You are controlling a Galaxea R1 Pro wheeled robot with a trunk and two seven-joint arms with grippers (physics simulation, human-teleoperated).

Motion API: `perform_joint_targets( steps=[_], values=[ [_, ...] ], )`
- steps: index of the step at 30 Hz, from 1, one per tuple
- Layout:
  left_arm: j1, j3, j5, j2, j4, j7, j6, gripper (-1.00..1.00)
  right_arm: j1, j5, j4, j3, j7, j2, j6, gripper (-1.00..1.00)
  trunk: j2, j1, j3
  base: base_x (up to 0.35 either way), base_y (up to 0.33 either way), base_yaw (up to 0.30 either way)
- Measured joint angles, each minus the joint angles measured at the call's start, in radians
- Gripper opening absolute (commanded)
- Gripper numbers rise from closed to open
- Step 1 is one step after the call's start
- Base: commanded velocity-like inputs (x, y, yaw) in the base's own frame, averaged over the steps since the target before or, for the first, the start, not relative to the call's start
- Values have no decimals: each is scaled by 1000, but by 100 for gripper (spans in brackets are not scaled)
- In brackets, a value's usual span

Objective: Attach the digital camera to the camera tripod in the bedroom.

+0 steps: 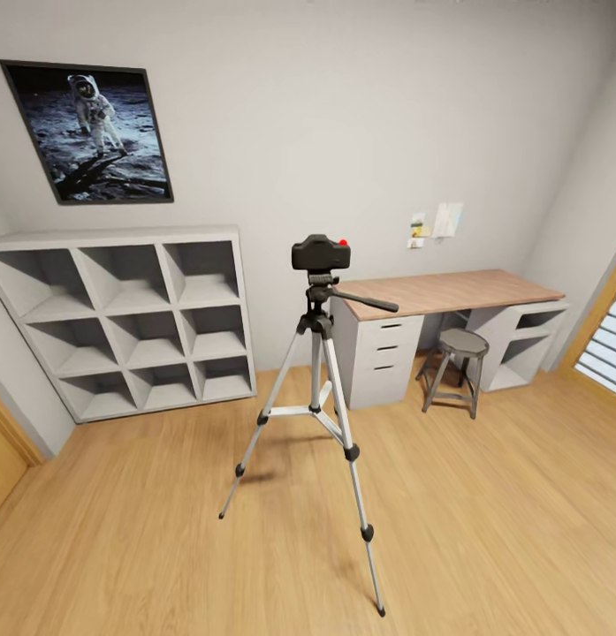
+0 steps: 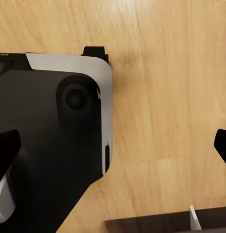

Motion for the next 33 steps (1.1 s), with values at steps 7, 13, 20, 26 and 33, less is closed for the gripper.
perform_joint_targets(
  steps=[7,13,20,26,33],
  values=[
    [0,0,0,0,0,0,0,100,0,2,0,1,13,0,0,100,0,0,11,0,0,0],
    [0,0,0,0,0,0,0,100,0,2,0,1,5,1,0,100,0,0,21,0,0,0],
    [0,0,0,0,0,0,0,100,0,2,0,1,6,0,0,100,0,0,32,0,0,0],
    [0,0,0,0,0,0,0,100,0,2,0,2,3,0,0,100,0,0,42,0,0,0],
    [0,0,0,0,0,0,0,100,0,1,0,1,-6,1,0,100,0,0,53,0,0,0]
  ],
)
